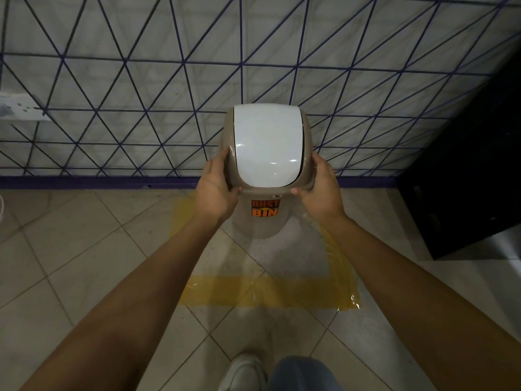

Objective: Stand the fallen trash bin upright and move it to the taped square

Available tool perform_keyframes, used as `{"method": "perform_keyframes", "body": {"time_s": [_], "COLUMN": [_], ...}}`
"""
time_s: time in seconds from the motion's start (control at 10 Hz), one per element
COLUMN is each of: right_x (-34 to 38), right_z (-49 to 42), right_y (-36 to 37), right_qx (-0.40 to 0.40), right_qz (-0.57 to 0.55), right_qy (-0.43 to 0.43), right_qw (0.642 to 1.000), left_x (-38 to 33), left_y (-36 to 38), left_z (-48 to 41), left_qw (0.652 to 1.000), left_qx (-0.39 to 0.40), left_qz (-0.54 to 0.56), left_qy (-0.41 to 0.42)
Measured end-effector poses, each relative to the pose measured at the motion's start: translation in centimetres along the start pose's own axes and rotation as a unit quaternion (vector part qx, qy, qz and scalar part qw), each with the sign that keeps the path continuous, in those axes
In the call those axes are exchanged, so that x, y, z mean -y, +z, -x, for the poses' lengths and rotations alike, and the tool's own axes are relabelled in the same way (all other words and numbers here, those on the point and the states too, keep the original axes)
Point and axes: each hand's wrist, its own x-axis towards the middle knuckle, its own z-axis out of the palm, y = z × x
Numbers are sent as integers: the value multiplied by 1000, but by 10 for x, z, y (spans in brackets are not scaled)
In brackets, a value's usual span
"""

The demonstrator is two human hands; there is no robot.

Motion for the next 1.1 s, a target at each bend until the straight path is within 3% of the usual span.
{"method": "perform_keyframes", "body": {"time_s": [0.7,0.9,1.1], "right_x": [6,29,80], "right_z": [5,17,40], "right_y": [1,-22,-87], "right_qx": [30,56,91], "right_qz": [59,70,97], "right_qy": [3,26,54], "right_qw": [998,996,990], "left_x": [-1,-29,-105], "left_y": [-5,-21,-58], "left_z": [1,16,33], "left_qw": [1000,999,997], "left_qx": [-12,8,71], "left_qz": [-2,-12,-33], "left_qy": [12,39,4]}}
